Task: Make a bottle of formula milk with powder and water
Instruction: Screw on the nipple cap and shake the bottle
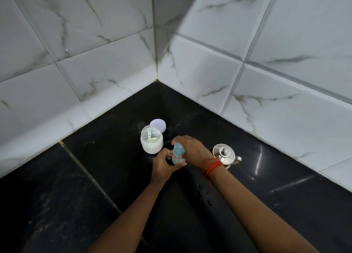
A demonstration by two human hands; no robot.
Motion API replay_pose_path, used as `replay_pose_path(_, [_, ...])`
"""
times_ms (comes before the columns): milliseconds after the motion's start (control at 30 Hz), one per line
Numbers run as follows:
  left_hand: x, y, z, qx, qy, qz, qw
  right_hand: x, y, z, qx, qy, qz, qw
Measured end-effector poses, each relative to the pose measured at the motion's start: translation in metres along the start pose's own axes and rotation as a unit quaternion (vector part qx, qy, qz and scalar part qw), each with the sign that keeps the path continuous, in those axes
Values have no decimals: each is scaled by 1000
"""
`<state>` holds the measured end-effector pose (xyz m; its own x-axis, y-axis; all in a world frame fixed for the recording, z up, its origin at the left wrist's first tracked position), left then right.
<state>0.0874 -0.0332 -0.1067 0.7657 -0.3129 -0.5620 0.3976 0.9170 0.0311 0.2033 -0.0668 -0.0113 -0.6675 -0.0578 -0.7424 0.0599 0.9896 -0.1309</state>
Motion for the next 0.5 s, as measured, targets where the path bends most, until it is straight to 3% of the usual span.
replay_pose_path(233, [1,-2,-3,-15,6,8,1000,-9,-9,10,9,82,59,995])
replay_pose_path(367, [2,-11,-7,-40,5,28,999,-8,-24,20,16,200,132,971])
replay_pose_path(500, [-1,-14,0,-14,32,-15,999,8,-36,33,56,273,156,948])
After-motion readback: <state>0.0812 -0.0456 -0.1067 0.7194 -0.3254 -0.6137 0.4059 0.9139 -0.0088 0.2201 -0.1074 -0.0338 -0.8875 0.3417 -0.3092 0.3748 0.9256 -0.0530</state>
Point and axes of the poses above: each hand's wrist, its own y-axis towards the middle knuckle, its own x-axis out of the palm, z = x × y, the point moved 9 cm from there along y, towards the middle knuckle, and after that the axes turned 14 degrees about y, right-handed, at the moved point
